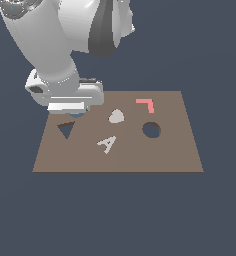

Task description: Insert a designated object into the corresponding slot on a board.

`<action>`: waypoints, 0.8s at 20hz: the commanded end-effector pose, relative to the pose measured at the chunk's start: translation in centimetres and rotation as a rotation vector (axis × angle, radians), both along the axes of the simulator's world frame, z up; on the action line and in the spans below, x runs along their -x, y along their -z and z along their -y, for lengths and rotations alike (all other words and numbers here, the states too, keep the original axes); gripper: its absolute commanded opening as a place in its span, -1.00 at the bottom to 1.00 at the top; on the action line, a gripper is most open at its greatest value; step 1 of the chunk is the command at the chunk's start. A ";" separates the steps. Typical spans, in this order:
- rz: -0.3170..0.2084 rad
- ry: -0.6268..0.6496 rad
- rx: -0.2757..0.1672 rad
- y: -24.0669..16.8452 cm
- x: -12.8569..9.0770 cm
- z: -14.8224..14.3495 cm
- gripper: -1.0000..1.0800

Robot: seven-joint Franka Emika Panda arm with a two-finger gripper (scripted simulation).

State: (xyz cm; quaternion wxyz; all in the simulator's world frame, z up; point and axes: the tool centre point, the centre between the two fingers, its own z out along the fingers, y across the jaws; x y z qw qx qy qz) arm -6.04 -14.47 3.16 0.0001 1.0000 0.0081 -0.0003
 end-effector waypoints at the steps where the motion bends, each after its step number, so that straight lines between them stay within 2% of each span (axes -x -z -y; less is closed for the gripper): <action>1: 0.001 -0.076 0.000 -0.1 -1.1 0.0 -1.00; 9: 0.001 -0.406 0.001 -0.2 -5.5 -0.8 -1.00; 16: 0.001 -0.750 0.001 -0.4 -9.7 -3.2 -1.00</action>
